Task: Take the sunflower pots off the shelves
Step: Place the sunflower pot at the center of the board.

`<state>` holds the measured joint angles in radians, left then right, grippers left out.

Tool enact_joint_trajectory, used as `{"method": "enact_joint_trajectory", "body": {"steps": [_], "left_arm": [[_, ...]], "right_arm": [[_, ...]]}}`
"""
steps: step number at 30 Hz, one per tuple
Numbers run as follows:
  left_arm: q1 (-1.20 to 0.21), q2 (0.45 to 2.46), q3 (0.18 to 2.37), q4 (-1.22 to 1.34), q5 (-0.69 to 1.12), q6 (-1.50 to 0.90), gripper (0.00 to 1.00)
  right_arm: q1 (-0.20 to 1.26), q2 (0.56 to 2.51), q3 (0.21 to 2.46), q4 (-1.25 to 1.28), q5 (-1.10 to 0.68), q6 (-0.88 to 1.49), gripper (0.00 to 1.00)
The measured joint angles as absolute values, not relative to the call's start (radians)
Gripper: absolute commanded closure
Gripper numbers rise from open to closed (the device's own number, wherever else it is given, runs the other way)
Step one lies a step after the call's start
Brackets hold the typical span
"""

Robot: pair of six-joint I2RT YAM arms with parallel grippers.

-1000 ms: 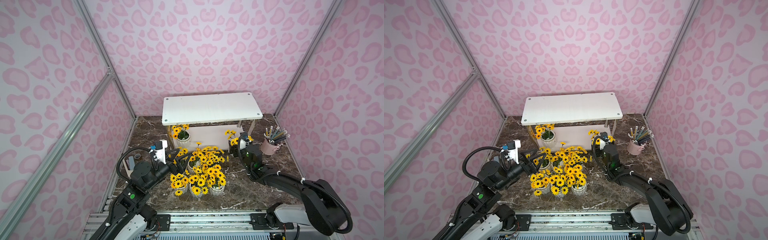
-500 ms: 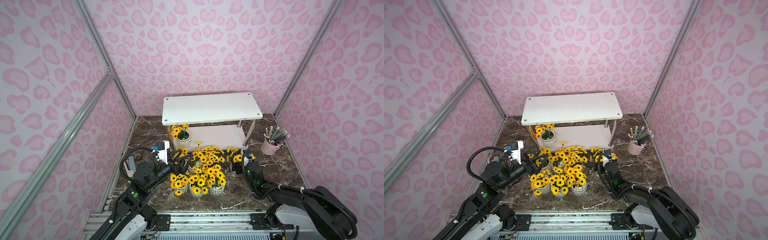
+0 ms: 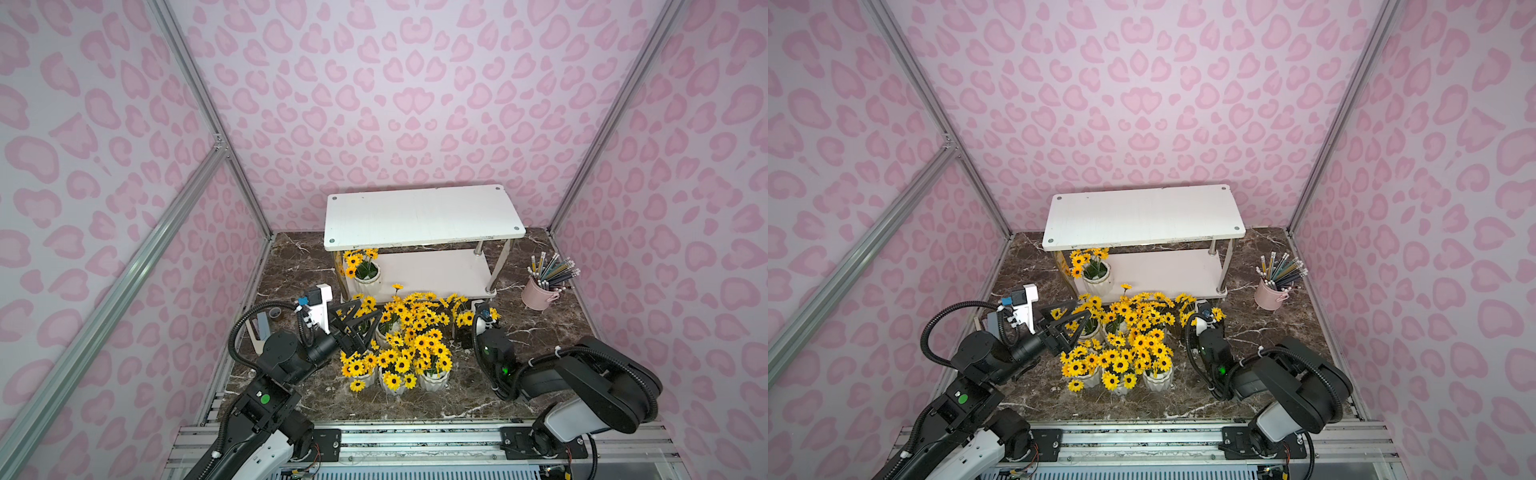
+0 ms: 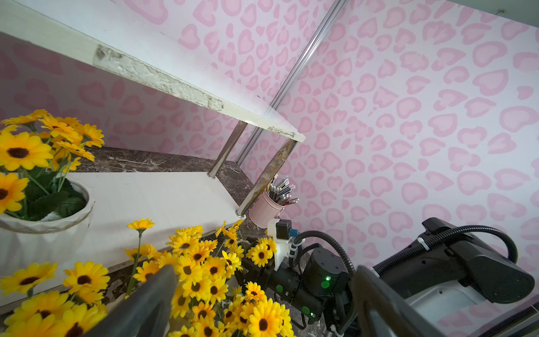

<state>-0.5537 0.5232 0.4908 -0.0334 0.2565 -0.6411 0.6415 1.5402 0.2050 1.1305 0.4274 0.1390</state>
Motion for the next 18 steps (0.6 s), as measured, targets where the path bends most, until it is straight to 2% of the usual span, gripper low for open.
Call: {"method": "enact_joint_trajectory", "body": {"steps": [3,4,5,7,12,13,14,18], "left_arm": [[-0.554,0.525,0.491,-0.034,0.253,-0.633,0.03],[-0.554,0.526,0.491,-0.034,0.253,-0.628,0.03],[-0.554,0.528,0.492,-0.034,0.253,-0.628,0.03],[-0.554,0.529,0.493,-0.034,0.253,-0.625,0.03],[-0.554,0.533,0.503,-0.038,0.25,-0.614,0.03],[-0.554,0.534,0.508,-0.038,0.249,-0.608,0.03],[-0.554,0.533,0.511,-0.038,0.249,-0.608,0.03],[-0.554,0.522,0.514,-0.041,0.245,-0.602,0.03]], "right_arm": [[0.655,1.565,0.216,1.15,0.434,0.137,0.98],[0.659,1.57,0.216,1.156,0.433,0.135,0.93],[0.661,1.574,0.219,1.158,0.434,0.129,0.83],[0.667,1.58,0.23,1.154,0.431,0.134,0.56],[0.682,1.579,0.242,1.134,0.434,0.142,0.18],[0.682,1.577,0.242,1.131,0.439,0.142,0.04],[0.682,1.575,0.242,1.126,0.449,0.146,0.02],[0.682,1.553,0.262,1.108,0.468,0.155,0.02]]}}
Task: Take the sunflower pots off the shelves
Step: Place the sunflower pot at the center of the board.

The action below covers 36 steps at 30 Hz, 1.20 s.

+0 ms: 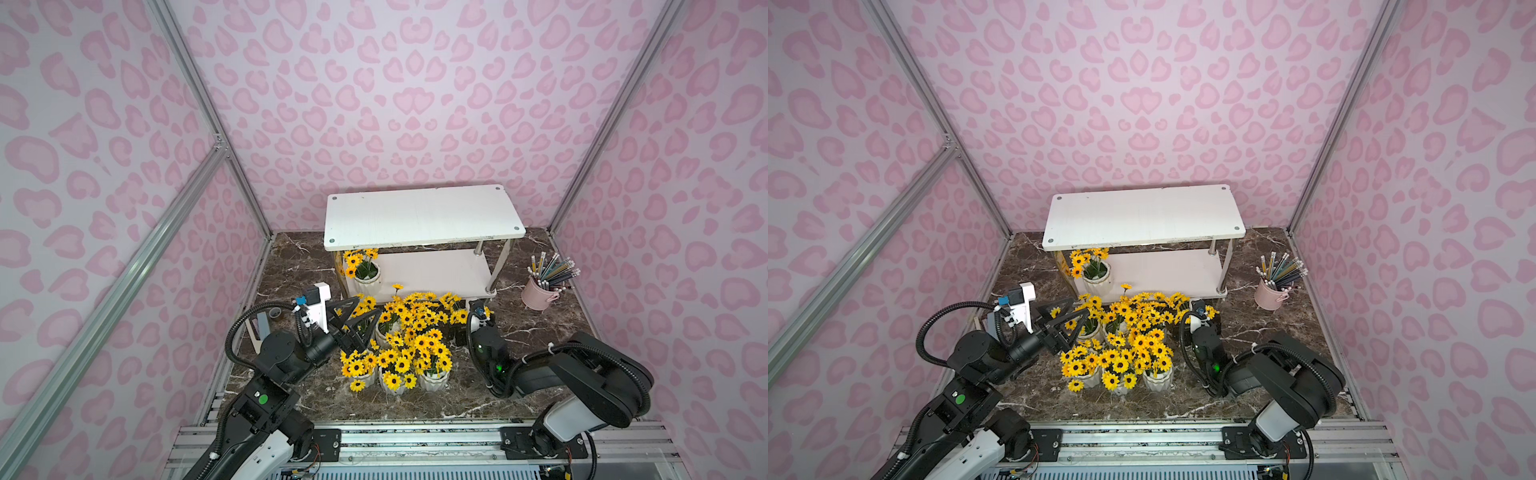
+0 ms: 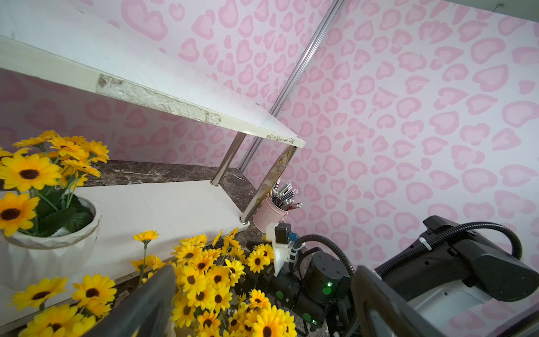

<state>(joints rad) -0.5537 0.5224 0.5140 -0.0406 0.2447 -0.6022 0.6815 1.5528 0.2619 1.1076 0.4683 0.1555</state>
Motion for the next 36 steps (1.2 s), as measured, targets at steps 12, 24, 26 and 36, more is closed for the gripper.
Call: {"method": "enact_joint_trajectory", "body": {"steps": [12,24,26,36], "left_arm": [[-0.554,0.511,0.53,-0.064,0.241,-0.601,0.03],[-0.554,0.514,0.588,-0.158,0.159,-0.583,0.03],[-0.554,0.514,0.598,-0.194,0.111,-0.584,0.03],[-0.554,0.41,0.585,-0.36,-0.152,-0.693,0.03]], "right_arm": [[0.682,1.395,0.267,1.006,0.454,0.156,0.02],[0.688,1.09,0.35,0.7,0.438,0.136,0.22],[0.69,1.074,0.39,0.643,0.414,0.121,0.3],[0.75,1.238,0.627,0.511,0.262,0.068,0.42]]}}
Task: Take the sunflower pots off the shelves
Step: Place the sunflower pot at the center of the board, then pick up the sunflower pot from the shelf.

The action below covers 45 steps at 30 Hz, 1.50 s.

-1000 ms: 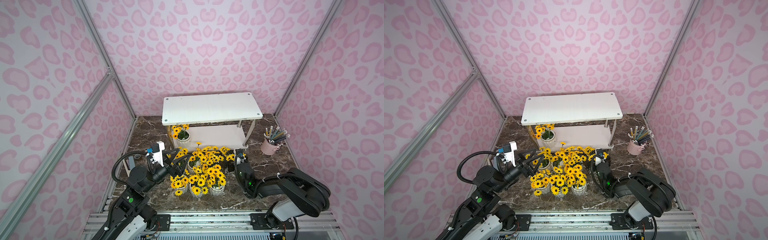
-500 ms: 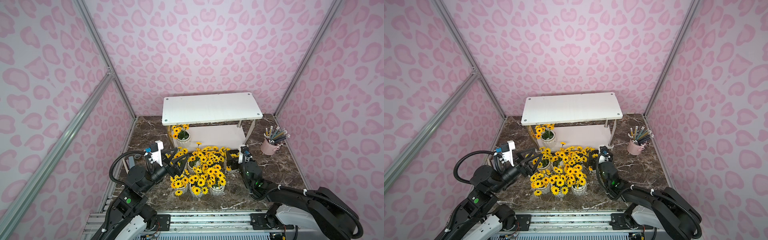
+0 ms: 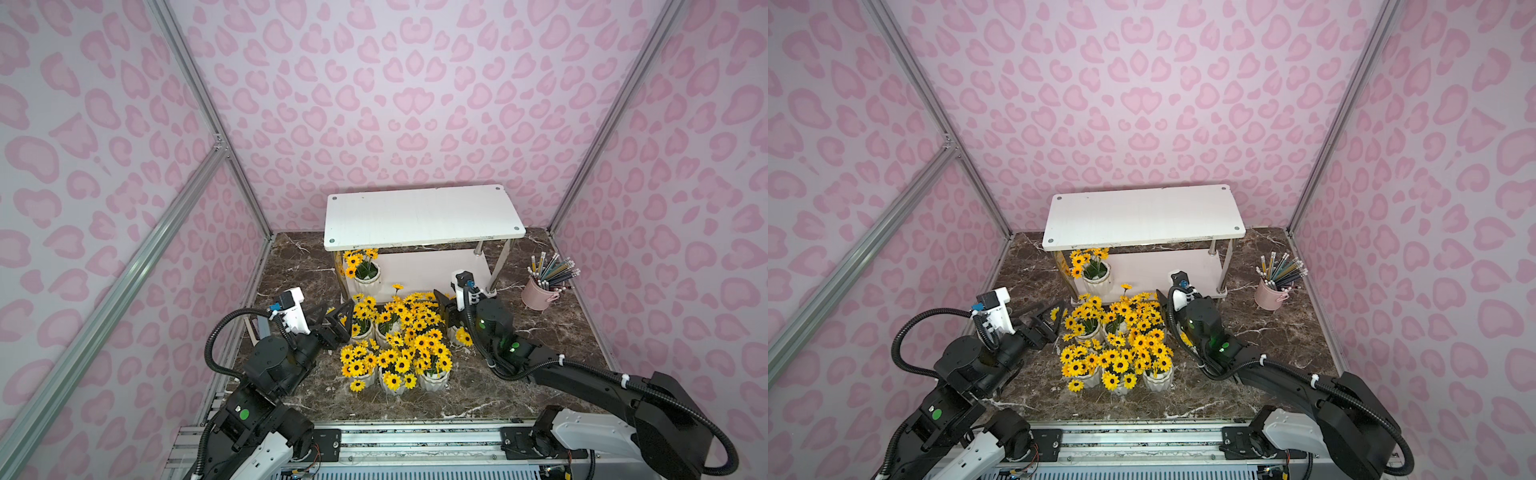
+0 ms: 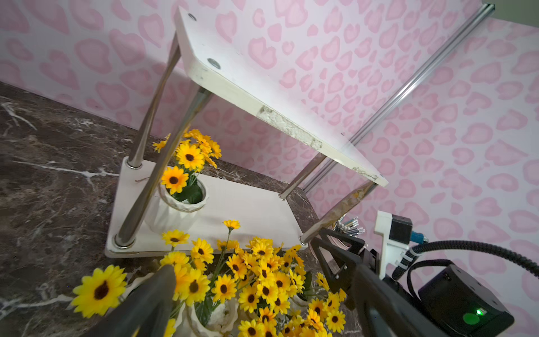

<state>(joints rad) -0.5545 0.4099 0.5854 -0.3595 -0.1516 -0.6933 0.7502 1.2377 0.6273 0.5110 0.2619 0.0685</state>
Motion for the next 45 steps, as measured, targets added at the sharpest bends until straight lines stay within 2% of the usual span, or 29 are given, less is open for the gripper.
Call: {"method": "enact_joint_trajectory", "body": {"steps": [8,17,27,45], "left_arm": [[-0.554,0.353,0.585,-0.433,-0.243,-0.74,0.03],[-0.554,0.319,0.593,-0.492,-0.284,-0.752,0.03],[-0.554,0.321,0.593,-0.502,-0.292,-0.752,0.03],[-0.554,0.322,0.586,-0.501,-0.288,-0.74,0.03]], "right_arm": [[0.772,1.504,0.885,0.461,0.155,0.023,0.41],[0.791,1.761,1.14,0.384,0.02,-0.056,0.28],[0.792,1.949,1.308,0.352,-0.031,-0.098,0.11],[0.783,2.124,1.527,0.284,-0.023,-0.15,0.03]]}}
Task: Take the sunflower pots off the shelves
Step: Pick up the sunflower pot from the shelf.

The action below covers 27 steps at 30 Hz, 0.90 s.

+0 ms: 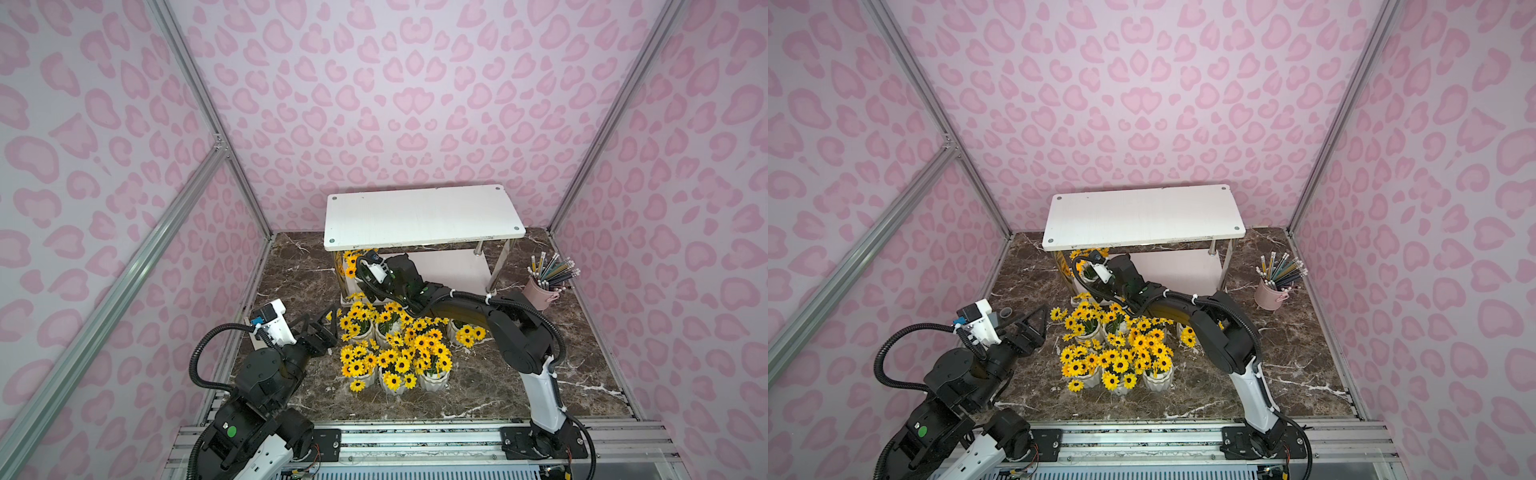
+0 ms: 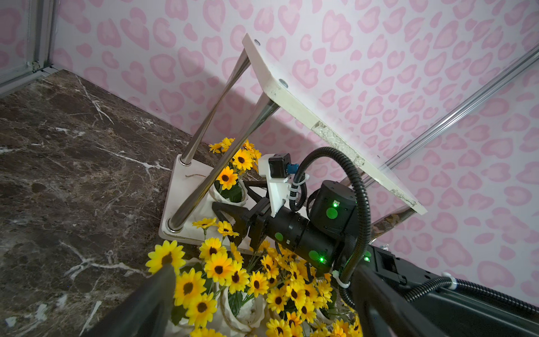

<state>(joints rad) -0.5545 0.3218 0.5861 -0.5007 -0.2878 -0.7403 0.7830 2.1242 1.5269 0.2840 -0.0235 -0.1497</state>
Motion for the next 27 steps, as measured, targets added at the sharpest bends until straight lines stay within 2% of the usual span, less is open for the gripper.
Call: {"method": "enact_joint_trajectory", "body": {"steps": [12,27], "left_arm": [[-0.554,0.334,0.583,-0.496,-0.288,-0.733,0.03],[-0.554,0.332,0.59,-0.484,-0.287,-0.711,0.03]], "right_arm": [[0.764,2.197,1.634,0.26,-0.087,-0.131,0.02],[0.76,2.239,1.642,0.295,-0.109,-0.116,0.02]]}}
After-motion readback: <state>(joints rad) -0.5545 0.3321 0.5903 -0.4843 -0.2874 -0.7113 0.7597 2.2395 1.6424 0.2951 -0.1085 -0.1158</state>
